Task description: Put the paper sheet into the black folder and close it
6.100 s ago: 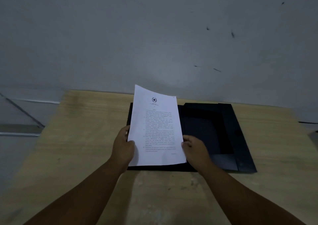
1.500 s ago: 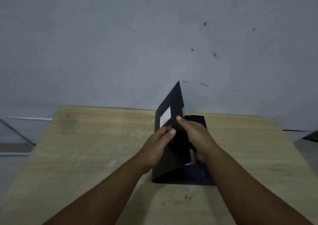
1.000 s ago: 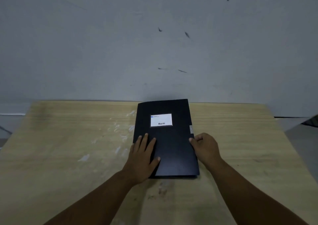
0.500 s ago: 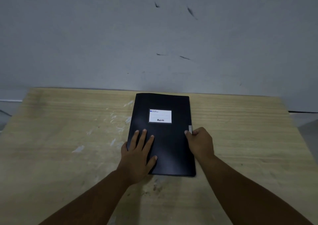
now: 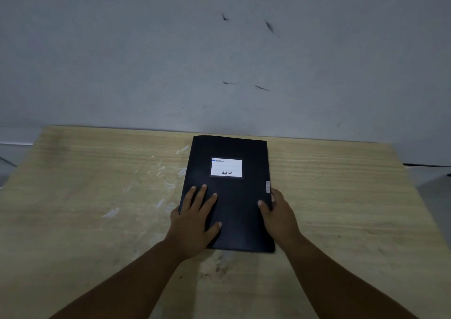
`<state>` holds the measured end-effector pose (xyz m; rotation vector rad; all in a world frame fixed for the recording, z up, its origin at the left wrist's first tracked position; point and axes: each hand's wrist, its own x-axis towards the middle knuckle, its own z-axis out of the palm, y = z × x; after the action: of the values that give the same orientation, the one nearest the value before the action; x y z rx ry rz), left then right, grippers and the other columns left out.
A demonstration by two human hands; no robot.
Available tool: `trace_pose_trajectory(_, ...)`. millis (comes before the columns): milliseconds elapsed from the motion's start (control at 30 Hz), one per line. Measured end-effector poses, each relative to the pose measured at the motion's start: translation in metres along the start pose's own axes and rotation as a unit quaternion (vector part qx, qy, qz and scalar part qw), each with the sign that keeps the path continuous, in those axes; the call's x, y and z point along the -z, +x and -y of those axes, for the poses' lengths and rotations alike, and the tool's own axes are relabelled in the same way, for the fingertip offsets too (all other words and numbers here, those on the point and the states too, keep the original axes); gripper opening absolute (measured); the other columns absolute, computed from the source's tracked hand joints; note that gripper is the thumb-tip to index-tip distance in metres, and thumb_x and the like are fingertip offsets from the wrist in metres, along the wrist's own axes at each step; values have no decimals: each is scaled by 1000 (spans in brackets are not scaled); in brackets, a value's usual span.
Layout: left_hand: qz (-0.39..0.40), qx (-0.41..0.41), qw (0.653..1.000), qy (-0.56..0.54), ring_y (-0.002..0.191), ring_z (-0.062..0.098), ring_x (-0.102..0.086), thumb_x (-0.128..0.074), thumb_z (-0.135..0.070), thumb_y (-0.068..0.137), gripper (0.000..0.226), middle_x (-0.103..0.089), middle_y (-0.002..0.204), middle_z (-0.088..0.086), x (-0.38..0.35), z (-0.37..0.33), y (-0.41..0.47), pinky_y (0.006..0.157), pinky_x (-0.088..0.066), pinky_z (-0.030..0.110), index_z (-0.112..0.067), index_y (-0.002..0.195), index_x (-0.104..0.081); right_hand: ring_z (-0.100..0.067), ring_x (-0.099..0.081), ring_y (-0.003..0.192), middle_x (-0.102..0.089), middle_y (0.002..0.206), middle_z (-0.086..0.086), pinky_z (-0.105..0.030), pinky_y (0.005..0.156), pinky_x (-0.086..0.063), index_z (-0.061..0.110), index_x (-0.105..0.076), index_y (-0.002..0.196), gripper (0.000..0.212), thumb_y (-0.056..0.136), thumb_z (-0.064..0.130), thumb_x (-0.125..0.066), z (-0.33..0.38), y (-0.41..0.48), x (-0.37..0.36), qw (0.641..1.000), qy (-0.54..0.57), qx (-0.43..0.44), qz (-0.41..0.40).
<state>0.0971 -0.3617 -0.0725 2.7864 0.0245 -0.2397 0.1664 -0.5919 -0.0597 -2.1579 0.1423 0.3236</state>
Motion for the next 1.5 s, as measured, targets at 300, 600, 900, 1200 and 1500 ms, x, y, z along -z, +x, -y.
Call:
trace_pose_trajectory(300, -70, 59, 990, -107, 151, 32, 2, -53, -64, 82, 84, 2, 166, 13, 11, 18, -17, 115, -26, 53, -31, 154, -25, -18, -61, 121, -63, 135, 0, -36, 103, -51, 21, -44, 146, 66, 88, 32, -72, 15, -10, -15, 998, 14, 15, 59)
trace_pose_trajectory(600, -66, 62, 987, -130, 151, 32, 5, -60, -53, 86, 81, 4, 166, 13, 40, 79, -7, 116, -19, 53, -29, 154, -25, -24, -61, 121, -61, 137, -5, -44, 105, -50, 19, -42, 147, 68, 87, 31, -72, 57, 8, -63, 997, -1, 21, 80)
trace_pose_trajectory(900, -57, 58, 989, -123, 151, 31, 7, -57, -57, 84, 82, 6, 166, 12, 48, 109, 10, 115, -23, 54, -31, 154, -22, -25, -61, 122, -61, 137, -5, -42, 104, -50, 17, -43, 146, 67, 87, 31, -73, 74, 26, -85, 997, -17, 12, 80)
trace_pose_trajectory(1200, -36, 52, 992, -113, 151, 35, 3, -53, -55, 89, 80, 1, 166, 16, 61, 112, 13, 120, -12, 52, -26, 155, -19, -32, -59, 119, -59, 132, -15, -46, 102, -51, 12, -45, 141, 63, 89, 40, -67, 79, 13, -84, 997, -69, -26, 33)
trace_pose_trajectory(1500, -115, 24, 944, -310, 136, 14, -39, -61, -35, 93, 61, -45, 150, 3, 152, 85, 22, 112, -31, 32, -17, 147, -40, -15, -63, 77, -65, 80, 6, -22, 62, -41, 16, -66, 88, 28, 96, 41, -56, 149, -2, -50, 992, -72, 102, -24)
